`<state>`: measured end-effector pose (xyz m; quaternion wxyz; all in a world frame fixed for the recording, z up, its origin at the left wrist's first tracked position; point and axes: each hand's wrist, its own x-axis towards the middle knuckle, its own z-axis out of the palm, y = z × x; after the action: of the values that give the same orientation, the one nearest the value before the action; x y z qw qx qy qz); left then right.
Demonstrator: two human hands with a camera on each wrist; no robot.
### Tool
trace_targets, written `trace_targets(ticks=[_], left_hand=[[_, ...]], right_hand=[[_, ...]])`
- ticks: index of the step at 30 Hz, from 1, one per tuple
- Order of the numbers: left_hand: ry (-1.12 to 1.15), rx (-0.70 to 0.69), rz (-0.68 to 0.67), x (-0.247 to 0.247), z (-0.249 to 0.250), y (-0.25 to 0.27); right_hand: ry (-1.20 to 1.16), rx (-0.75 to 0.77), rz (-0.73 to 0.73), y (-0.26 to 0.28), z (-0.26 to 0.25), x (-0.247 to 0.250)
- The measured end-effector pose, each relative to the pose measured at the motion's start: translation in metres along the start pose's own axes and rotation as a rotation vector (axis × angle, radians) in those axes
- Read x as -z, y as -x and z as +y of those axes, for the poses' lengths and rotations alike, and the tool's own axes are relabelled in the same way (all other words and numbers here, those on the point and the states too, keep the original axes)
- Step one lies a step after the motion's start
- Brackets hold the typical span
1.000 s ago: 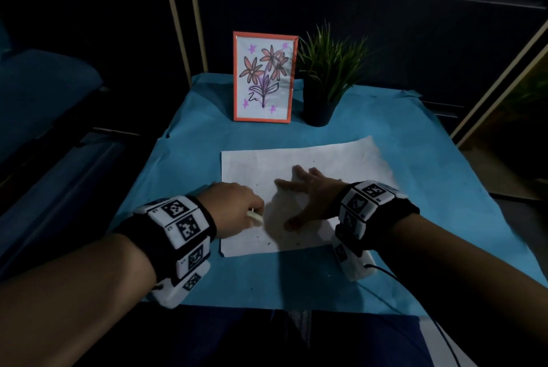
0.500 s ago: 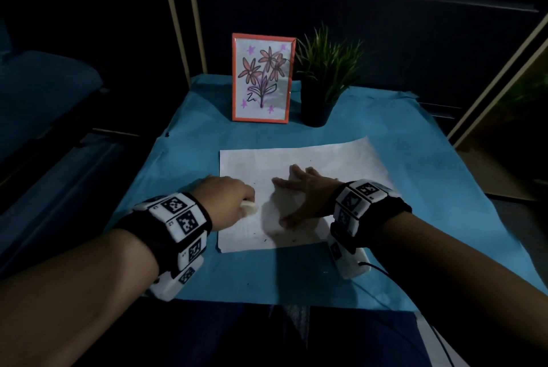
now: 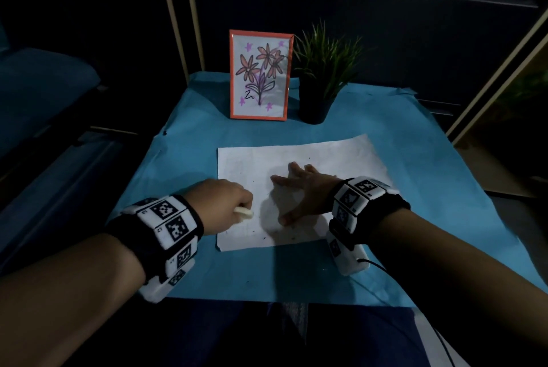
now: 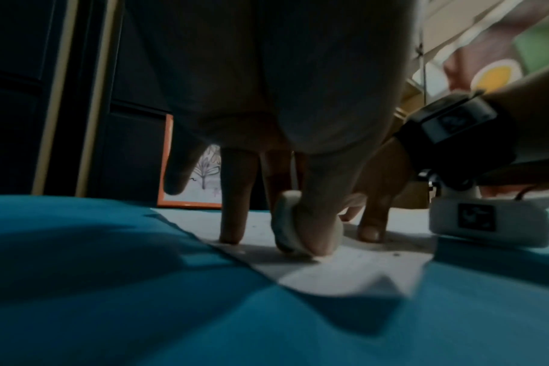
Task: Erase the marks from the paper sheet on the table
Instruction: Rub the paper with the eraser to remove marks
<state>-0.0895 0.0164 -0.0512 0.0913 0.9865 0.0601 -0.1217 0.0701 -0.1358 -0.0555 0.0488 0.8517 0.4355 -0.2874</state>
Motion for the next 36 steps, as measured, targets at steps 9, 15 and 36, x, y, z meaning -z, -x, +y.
trace_targets(ticks=[9, 15, 36], left_hand=[[-0.007, 0.026, 0.05, -0.001, 0.002, -0.001], [0.02, -0.054, -0.019, -0.006, -0.001, 0.006], [-0.098, -0.064, -0.105, 0.001, 0.005, 0.009]], right_hand=[[0.006, -0.007, -0.006, -0.003, 0.0, -0.001], [0.005, -0.012, -0.012, 0.0, 0.0, -0.001], [0.005, 0.001, 0.001, -0.001, 0.0, -0.001]])
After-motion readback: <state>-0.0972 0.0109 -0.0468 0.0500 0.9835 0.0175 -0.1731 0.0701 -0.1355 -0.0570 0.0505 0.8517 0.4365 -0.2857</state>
